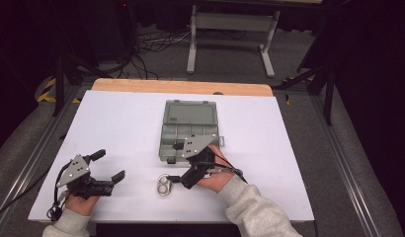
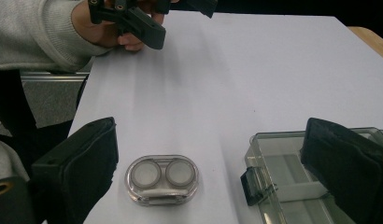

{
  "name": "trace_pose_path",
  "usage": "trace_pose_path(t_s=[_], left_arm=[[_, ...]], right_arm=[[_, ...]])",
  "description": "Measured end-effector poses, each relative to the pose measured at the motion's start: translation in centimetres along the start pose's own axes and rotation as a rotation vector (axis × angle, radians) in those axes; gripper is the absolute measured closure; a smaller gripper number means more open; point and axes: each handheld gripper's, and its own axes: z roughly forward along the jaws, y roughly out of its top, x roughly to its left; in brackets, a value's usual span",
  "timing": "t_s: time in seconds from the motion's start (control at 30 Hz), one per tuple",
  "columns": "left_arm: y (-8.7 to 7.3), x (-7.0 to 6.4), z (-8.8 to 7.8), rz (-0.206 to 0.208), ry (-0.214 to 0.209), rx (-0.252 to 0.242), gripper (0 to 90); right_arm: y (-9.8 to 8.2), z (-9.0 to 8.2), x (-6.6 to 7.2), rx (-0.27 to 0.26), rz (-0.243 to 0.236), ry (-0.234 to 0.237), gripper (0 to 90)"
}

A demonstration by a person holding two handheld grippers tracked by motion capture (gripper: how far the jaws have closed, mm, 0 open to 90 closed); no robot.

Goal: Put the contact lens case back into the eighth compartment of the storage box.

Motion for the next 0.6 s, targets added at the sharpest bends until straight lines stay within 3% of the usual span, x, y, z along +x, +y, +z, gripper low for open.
trace_pose_path(t_s=[0.6], left_arm=[[0.0, 0.0, 0.0, 0.002, -0.001, 0.000, 0.5]], right_arm=[[0.3, 2.1, 0.1, 0.050, -0.001, 0.043, 4.6]])
